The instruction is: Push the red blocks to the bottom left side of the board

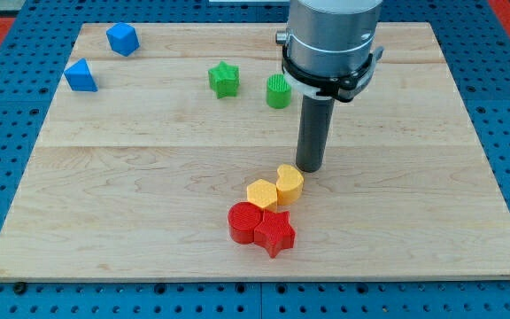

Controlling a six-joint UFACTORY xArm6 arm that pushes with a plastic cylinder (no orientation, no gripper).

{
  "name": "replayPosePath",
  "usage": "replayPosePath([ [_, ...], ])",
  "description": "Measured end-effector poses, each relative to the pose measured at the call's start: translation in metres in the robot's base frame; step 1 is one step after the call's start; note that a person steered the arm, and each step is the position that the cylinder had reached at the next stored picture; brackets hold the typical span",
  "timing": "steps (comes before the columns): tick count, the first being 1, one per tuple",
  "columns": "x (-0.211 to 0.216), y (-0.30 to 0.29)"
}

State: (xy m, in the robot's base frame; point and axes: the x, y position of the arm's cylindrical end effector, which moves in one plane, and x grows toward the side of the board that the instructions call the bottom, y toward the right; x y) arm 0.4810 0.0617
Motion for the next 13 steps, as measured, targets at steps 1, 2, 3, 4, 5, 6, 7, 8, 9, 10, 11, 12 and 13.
replayPosePath([
  [1,0.023,-0.014],
  [2,0.038,-0.023],
  [3,0.033,0.009],
  [4,0.027,0.042],
  [5,0.025,0.068],
  [6,0.025,0.073],
  [7,0.025,0.073],
  [8,0.057,0.088],
  [9,0.099,0.078],
  [10,0.101,0.034],
  [11,0.101,0.002],
  [12,0.101,-0.016],
  [13,0.101,-0.023],
])
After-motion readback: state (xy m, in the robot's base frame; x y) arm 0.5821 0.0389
